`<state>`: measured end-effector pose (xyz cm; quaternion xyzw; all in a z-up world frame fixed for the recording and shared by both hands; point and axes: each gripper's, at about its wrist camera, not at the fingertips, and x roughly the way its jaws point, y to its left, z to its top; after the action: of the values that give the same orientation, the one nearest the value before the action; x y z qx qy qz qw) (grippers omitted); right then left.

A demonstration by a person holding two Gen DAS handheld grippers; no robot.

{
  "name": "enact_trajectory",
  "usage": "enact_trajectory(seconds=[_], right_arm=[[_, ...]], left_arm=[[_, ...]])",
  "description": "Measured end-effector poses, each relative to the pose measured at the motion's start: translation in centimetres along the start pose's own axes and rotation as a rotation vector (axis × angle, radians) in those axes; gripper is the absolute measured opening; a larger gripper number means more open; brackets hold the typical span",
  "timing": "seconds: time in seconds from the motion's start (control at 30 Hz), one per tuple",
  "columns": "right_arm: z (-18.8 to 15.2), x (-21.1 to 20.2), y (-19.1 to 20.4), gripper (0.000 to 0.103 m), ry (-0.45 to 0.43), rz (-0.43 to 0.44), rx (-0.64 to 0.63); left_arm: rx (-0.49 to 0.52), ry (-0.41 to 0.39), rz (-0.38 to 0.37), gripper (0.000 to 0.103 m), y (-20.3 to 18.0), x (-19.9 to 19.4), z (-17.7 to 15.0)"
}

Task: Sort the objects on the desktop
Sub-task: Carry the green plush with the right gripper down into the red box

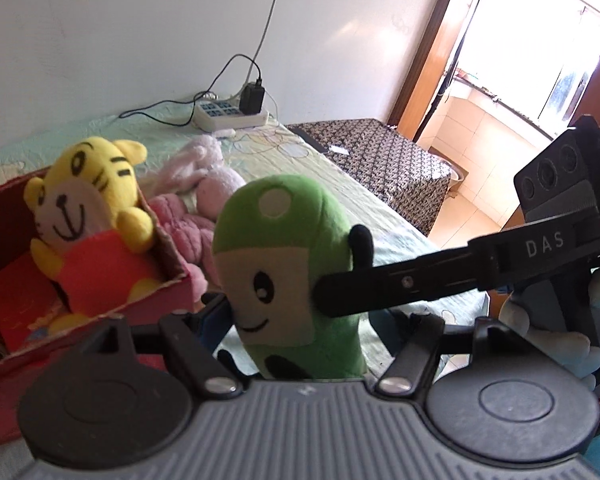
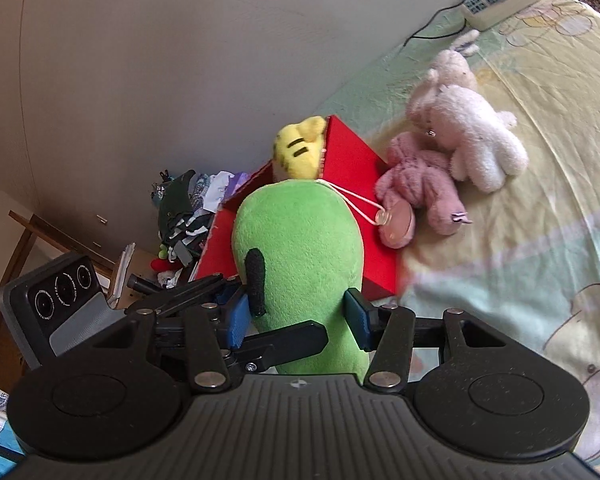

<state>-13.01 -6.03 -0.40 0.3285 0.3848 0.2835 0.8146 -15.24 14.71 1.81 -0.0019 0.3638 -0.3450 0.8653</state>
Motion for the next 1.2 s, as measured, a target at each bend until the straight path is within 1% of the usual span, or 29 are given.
enact_trajectory(seconds=[0.17, 0.27, 0.33, 0.43, 0.53, 0.63, 0.73, 0.83, 0.93, 0.97, 1.03, 1.1, 1.2], right_arm=[[-0.3, 1.5, 3.8, 0.053, -0.055, 0.033, -0.058], [0.3, 3.1, 5.7, 0.053, -0.084, 0.064, -0.087], [1.0, 4.5, 6.6, 0.053, -0.093, 0.088, -0.094], [2.3, 7.1, 7.8, 0.053, -0.09, 0.107, -0.1], [3.7, 10.0, 8.9, 0.053, -0.07, 0.121, -0.095], [4.7, 13.2, 9.8, 0.053, -0.035, 0.116, -0.094], [5.5, 16.3, 10.0, 0.053, 0.012, 0.108, -0.072], [6.1, 19.2, 9.6, 0.053, 0.071, 0.106, -0.035], [6.9, 22.1, 8.4, 0.053, 0.14, 0.103, 0.046], [7.3, 23.0, 7.9, 0.053, 0.164, 0.104, 0.074], [7.6, 24.3, 7.2, 0.053, 0.194, 0.108, 0.105], [7.5, 24.6, 7.3, 0.053, 0.22, 0.104, 0.114], [7.6, 25.0, 7.2, 0.053, 0.24, 0.093, 0.112]], left_arm=[[0.036, -0.074, 0.023, 0.071, 2.2, -4.2, 0.4], [0.053, -0.115, 0.059, 0.071, 3.8, -6.1, 0.9], [0.047, -0.139, 0.084, 0.071, 5.3, -7.1, 1.4], [0.039, -0.156, 0.127, 0.071, 7.6, -8.1, 2.1], [0.04, -0.158, 0.187, 0.071, 10.1, -8.6, 2.5], [0.024, -0.134, 0.25, 0.071, 12.8, -8.2, 2.6], [-0.005, -0.09, 0.304, 0.072, 15.2, -7.5, 2.6], [-0.049, -0.051, 0.337, 0.073, 17.8, -6.7, 2.3], [-0.111, 0.002, 0.358, 0.073, 20.1, -5.7, 1.9], [-0.114, 0.016, 0.372, 0.073, 20.6, -5.4, 1.8], [-0.105, 0.042, 0.412, 0.071, 21.1, -4.8, 1.6], [-0.099, 0.059, 0.442, 0.071, 21.5, -4.4, 1.5], [-0.109, 0.07, 0.463, 0.071, 22.5, -3.8, 1.4]])
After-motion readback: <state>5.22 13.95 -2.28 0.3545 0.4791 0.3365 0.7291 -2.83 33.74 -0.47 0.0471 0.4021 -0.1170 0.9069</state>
